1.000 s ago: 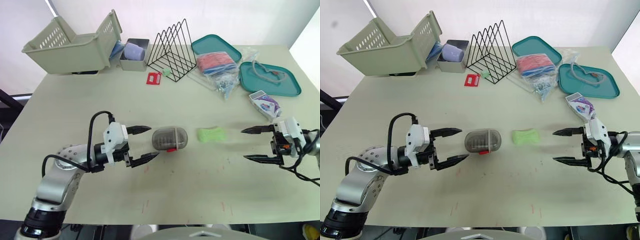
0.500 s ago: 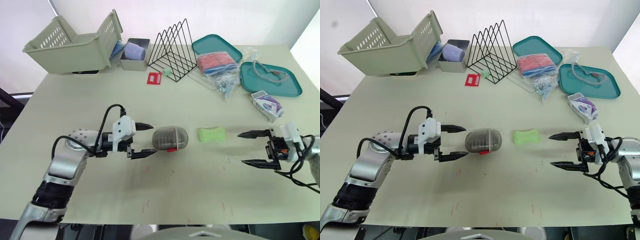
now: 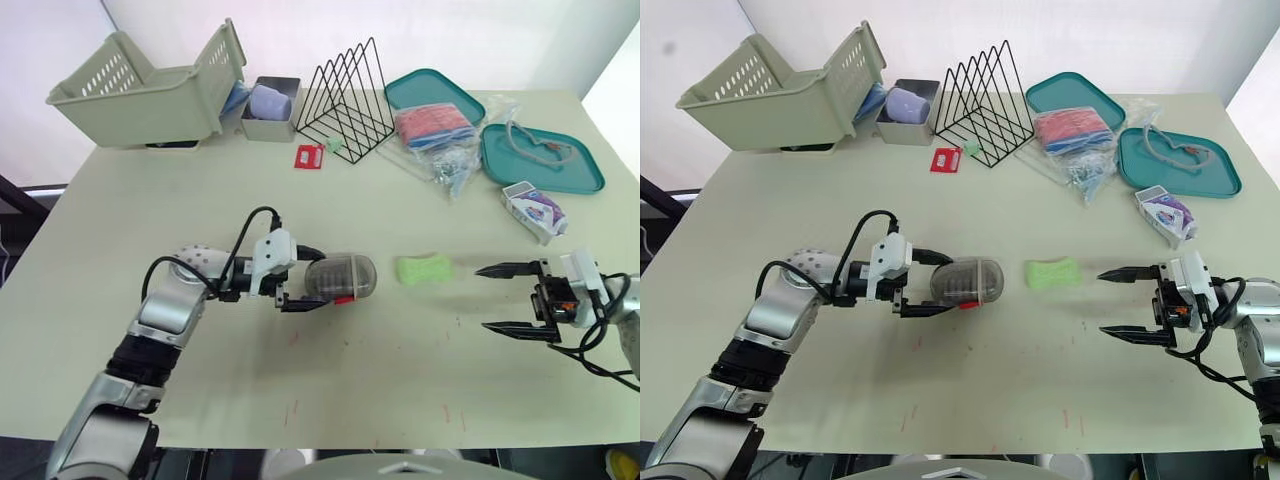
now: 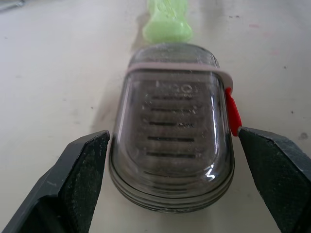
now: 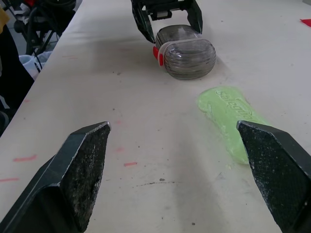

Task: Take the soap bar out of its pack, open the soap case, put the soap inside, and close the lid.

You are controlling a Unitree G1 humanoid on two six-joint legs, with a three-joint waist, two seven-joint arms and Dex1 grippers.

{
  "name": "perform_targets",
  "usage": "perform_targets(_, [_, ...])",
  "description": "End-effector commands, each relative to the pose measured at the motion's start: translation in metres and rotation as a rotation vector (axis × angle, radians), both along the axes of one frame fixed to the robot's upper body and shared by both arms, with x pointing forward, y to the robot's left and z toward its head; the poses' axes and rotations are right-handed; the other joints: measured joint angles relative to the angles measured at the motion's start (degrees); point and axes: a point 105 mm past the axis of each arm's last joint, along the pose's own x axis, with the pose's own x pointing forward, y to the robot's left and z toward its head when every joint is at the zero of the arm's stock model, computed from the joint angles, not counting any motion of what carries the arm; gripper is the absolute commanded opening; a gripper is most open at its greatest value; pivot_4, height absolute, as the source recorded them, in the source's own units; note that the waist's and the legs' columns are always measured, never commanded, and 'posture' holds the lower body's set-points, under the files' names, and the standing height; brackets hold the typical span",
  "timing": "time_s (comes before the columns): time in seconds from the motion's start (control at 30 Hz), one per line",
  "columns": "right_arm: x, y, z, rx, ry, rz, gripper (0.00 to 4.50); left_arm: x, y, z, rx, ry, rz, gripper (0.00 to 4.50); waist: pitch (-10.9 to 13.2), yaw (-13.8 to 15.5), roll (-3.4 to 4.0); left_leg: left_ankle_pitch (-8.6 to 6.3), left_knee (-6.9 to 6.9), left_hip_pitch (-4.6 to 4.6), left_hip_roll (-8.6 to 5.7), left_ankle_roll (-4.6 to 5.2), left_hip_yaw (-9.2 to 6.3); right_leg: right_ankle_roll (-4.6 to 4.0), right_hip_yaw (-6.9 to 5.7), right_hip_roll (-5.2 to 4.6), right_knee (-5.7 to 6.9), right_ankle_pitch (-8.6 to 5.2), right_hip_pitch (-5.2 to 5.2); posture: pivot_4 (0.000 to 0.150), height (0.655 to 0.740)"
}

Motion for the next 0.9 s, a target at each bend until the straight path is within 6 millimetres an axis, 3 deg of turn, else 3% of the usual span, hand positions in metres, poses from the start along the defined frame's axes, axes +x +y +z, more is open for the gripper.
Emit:
perform_targets(0.03, [0.0005, -0.0018, 0.0092, 0.007, -0.052, -0.016, 4.36, 0.0034, -0.0025, 0.0056, 0.003, -0.049, -0.024, 4.50, 0.00, 0.04, 0.00, 0.00, 0.00, 0.00, 0.00, 0.00, 0.00, 0.00, 0.00, 0.00, 0.00, 0.00, 0.00, 0.150, 0.7400])
perform_targets(0.9, [0.0064, 0.0020, 0.0076, -0.010, -0.050, -0.029, 4.36, 0.0086, -0.0108, 0.0041, -0.009, -0.091, -0.058, 4.50, 0.00, 0.01, 0.00, 0.00, 0.02, 0.00, 0.00, 0.00, -0.01, 0.00, 0.00, 0.00, 0.02, 0.00, 0.00, 0.150, 0.7400])
